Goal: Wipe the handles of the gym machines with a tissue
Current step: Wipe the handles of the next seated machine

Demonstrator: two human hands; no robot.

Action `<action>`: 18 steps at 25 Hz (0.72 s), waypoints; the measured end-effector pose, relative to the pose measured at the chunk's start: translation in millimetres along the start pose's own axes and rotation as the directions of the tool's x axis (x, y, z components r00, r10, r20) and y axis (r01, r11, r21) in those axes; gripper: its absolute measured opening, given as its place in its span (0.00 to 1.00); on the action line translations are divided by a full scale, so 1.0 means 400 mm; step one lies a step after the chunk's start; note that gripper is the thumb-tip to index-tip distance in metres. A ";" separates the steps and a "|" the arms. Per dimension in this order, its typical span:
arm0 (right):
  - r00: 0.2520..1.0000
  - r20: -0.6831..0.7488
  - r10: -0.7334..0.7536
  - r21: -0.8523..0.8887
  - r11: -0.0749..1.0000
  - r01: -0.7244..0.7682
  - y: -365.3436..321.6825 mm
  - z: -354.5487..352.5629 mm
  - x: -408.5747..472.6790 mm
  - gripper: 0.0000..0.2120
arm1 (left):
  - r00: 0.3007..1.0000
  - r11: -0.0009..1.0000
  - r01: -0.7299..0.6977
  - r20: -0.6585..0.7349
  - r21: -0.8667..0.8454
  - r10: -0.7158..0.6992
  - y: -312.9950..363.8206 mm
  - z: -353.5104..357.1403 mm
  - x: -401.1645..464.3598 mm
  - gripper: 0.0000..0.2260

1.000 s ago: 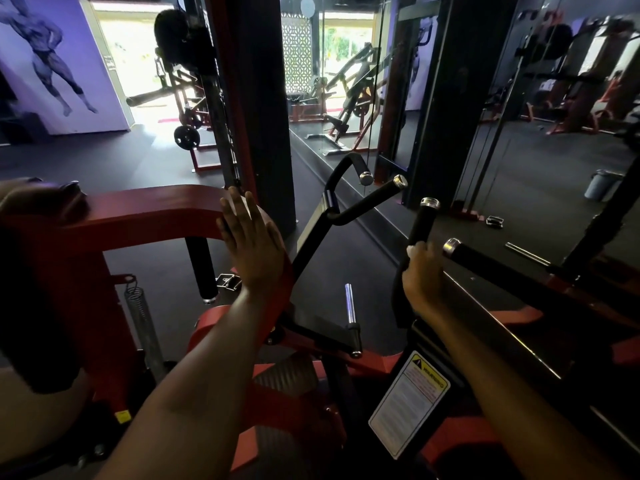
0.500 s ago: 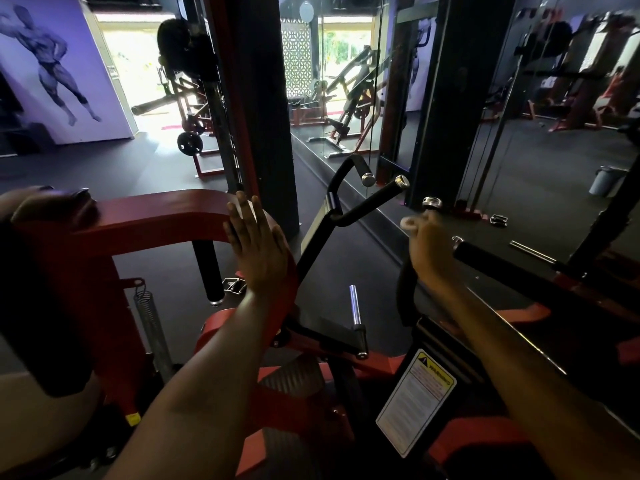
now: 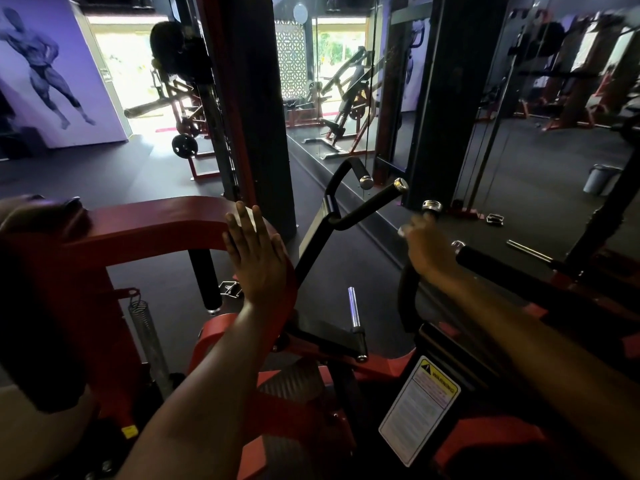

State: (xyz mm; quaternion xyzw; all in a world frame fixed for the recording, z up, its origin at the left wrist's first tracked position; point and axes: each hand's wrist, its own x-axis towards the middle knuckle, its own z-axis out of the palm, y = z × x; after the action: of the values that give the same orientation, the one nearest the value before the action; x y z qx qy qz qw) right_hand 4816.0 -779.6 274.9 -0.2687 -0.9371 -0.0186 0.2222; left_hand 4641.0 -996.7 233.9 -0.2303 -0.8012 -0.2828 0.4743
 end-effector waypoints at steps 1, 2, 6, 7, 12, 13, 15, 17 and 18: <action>0.999 -0.036 0.036 0.006 0.999 -0.035 0.013 -0.008 0.027 0.08 | 1.000 1.000 -0.002 -0.003 0.009 0.002 0.001 -0.001 -0.002 0.24; 0.999 -0.034 0.012 -0.023 1.000 -0.013 0.017 -0.004 0.035 0.08 | 1.000 1.000 0.000 0.000 0.013 0.000 0.000 -0.001 -0.004 0.24; 0.975 0.188 -0.119 0.047 0.993 0.112 -0.018 0.078 -0.064 0.09 | 0.999 1.000 0.000 0.043 -0.001 0.000 -0.007 0.001 -0.004 0.24; 0.981 0.161 -0.105 0.067 0.993 0.095 -0.017 0.082 -0.092 0.09 | 0.998 1.000 -0.008 0.056 0.006 0.008 -0.008 -0.001 -0.006 0.24; 0.937 0.344 -0.067 0.210 0.978 -0.008 -0.019 0.092 -0.250 0.09 | 0.989 1.000 0.004 0.146 0.018 -0.006 -0.007 -0.010 0.001 0.24; 0.940 0.339 -0.038 0.262 0.963 -0.056 -0.034 0.086 -0.263 0.07 | 0.985 1.000 -0.001 0.172 0.027 -0.004 -0.009 -0.015 -0.001 0.24; 0.958 0.279 0.069 0.322 0.933 -0.161 -0.076 0.070 -0.243 0.07 | 0.973 1.000 0.015 0.230 0.012 -0.017 -0.006 -0.029 0.006 0.25; 0.978 0.163 0.131 0.402 0.896 -0.187 -0.126 0.048 -0.208 0.10 | 0.952 0.998 0.057 0.301 -0.019 -0.049 0.008 -0.059 0.008 0.26; 0.976 0.154 0.155 0.460 0.862 -0.210 -0.158 0.024 -0.196 0.11 | 0.942 0.996 0.076 0.329 -0.036 -0.060 0.019 -0.084 0.008 0.27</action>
State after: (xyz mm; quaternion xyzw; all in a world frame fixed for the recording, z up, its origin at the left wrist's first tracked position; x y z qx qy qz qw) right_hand 4839.1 -870.8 238.1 -0.2946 -0.8942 0.2473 0.2290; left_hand 4665.7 -1013.4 251.7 -0.2579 -0.8693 -0.2760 0.3189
